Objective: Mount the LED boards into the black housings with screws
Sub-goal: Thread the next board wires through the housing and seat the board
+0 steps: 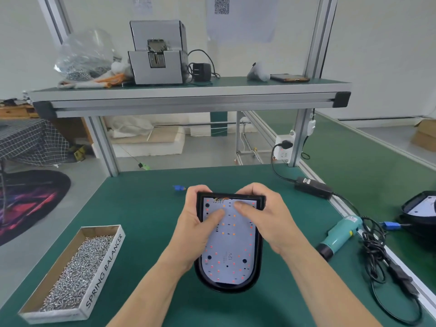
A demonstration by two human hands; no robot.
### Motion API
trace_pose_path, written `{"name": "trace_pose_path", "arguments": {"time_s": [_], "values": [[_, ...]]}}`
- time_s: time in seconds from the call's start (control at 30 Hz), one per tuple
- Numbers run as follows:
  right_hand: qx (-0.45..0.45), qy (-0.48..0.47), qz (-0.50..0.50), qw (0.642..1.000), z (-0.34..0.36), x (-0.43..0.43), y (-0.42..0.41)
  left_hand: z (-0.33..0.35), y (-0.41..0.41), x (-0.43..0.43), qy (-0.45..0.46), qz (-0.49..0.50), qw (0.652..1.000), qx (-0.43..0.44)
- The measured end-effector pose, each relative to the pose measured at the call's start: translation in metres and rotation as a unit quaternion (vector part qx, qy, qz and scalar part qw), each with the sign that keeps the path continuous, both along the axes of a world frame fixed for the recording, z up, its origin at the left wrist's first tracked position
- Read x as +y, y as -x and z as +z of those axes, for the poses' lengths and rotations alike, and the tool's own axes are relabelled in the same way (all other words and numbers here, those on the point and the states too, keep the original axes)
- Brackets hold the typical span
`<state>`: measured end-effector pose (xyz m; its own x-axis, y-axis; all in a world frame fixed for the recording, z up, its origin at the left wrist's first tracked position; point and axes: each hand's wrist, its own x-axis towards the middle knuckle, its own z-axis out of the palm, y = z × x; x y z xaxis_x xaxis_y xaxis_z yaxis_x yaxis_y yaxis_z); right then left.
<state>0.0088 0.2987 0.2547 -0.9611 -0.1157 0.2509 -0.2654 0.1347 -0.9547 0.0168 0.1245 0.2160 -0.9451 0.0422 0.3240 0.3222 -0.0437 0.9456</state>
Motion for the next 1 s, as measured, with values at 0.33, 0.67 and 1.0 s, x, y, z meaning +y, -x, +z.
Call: {"name": "trace_pose_path", "arguments": {"time_s": [0.33, 0.67, 1.0], "values": [[-0.144, 0.082, 0.001, 0.986, -0.051, -0.01, 0.021, -0.034, 0.006, 0.002, 0.002, 0.081, 0.993, -0.081], [-0.241, 0.054, -0.012, 0.969, -0.093, -0.026, 0.035, -0.053, 0.016, -0.031, 0.155, 0.044, 0.957, -0.24], [-0.246, 0.041, -0.006, 0.968, -0.103, -0.019, 0.036, -0.044, 0.009, -0.181, 0.406, 0.442, 0.779, -0.182]]}}
